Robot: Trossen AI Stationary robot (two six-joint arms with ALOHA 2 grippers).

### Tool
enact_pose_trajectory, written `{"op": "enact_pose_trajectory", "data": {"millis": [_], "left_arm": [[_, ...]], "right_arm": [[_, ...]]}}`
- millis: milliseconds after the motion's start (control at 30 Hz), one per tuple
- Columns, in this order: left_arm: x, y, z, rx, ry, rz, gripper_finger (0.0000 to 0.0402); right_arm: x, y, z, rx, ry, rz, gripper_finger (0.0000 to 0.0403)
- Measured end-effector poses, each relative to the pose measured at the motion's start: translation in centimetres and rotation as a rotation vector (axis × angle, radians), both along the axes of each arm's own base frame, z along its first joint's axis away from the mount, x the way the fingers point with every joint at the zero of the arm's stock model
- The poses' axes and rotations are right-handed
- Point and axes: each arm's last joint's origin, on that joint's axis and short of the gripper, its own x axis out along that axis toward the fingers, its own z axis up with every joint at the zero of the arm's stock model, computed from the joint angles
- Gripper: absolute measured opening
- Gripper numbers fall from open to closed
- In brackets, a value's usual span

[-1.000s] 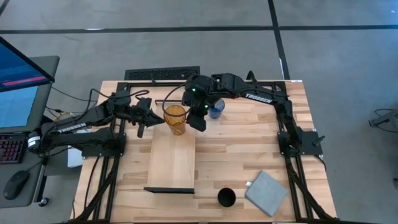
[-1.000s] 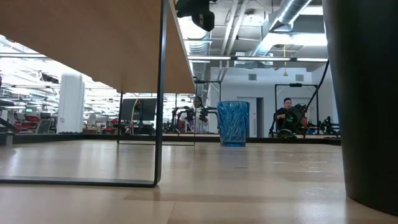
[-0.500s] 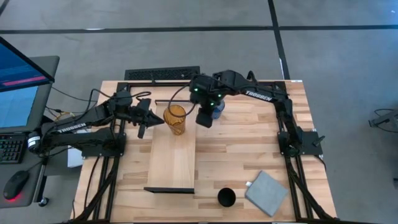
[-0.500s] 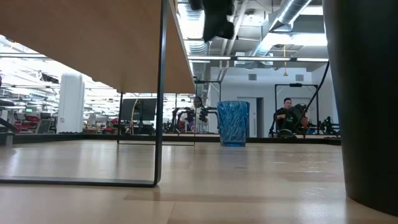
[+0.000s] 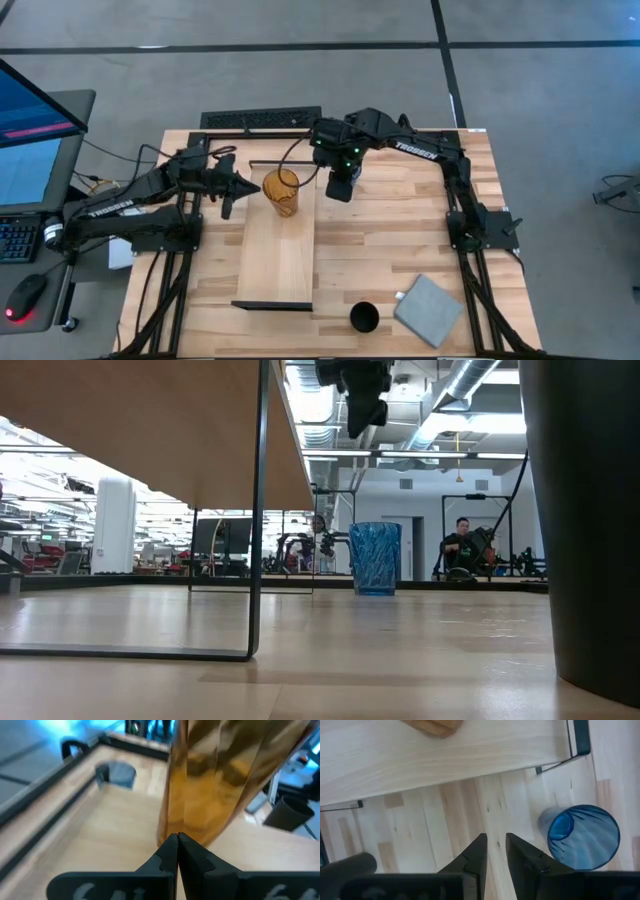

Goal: Stack small to large cups/mugs on shelf
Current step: Put the black cup on the shelf

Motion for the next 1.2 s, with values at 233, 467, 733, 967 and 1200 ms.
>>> {"op": "enact_pose_trajectory", "data": {"millis": [233,467,733,967,1200], "left_arm": [[-2.7,-0.5,1.0,0.060,-0.067,0.057,0.0000],[-4.2,-1.0,1.3,0.080,-0.092,0.082,0.0000],[-4.4,-1.2,1.4,0.064,-0.110,0.048,0.0000],[-4.4,-1.3,1.4,0.061,-0.116,0.018,0.0000],[-4.4,-1.4,1.4,0.071,-0.116,0.008,0.0000]], "right_arm": [[0.1,3.2,0.6,0.041,-0.020,0.073,0.0093],[0.3,7.3,0.5,0.067,0.010,0.016,0.0093],[-0.8,13.1,1.4,-0.030,-0.004,-0.119,0.0093],[-2.7,20.0,1.6,0.010,-0.012,-0.291,0.0093],[-3.1,26.1,0.0,0.120,-0.009,-0.425,0.0093]]}}
